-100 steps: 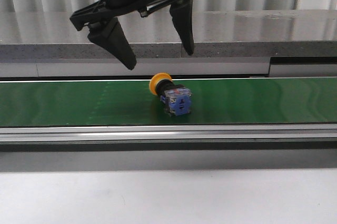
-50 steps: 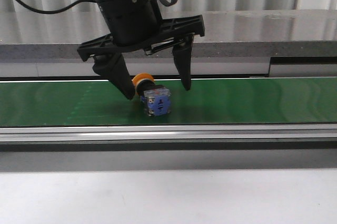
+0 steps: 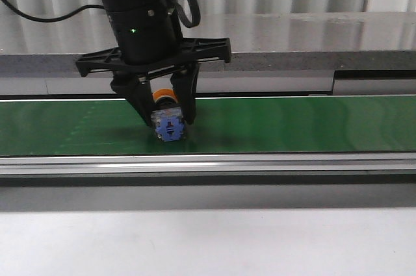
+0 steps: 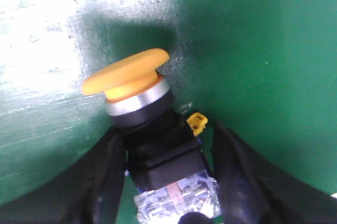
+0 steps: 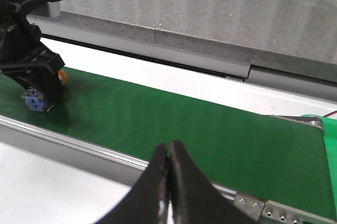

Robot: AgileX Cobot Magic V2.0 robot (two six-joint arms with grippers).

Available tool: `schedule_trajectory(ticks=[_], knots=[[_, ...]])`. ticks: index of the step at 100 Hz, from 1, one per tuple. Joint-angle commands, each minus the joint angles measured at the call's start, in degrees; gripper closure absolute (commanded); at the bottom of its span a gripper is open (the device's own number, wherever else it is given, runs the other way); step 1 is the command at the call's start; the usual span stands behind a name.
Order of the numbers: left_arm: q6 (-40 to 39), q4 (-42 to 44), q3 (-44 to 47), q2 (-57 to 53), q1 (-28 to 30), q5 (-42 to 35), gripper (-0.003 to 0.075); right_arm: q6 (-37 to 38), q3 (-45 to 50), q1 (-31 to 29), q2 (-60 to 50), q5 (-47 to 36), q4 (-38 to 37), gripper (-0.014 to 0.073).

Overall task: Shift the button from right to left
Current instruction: 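Lift the button with the left gripper and carry it over the blue tray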

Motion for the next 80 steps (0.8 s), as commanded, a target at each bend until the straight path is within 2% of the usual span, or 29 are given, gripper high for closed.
schedule_trajectory(ticks=[1, 28, 43, 65, 80], knots=[[-0.44, 0.00, -1.61, -3.30, 0.05, -0.84, 0.0597, -0.42, -1.42, 0.13, 0.53, -4.63, 0.47, 0.0660], [-0.34, 13.63, -1.61, -8.61, 0.10, 6.23, 0.0596, -0.42, -1.42, 0.13, 0.53, -4.63, 0.47, 0.0660], [0.98, 15.16, -1.61, -12.32, 2.37, 6.88, 0.0596, -0.42, -1.42, 0.13, 0.53, -4.63, 0.47, 0.0660], [5.22, 16.76, -1.61, -15.79, 11.25, 10.58, 0.0596, -0.42, -1.42, 0.13, 0.53, -4.63, 0.47, 0.0660], [14.43, 14.90, -1.61, -16.32, 18.84, 11.86, 0.0596, -0.42, -1.42, 0.13, 0.53, -4.63, 0.47, 0.0660]])
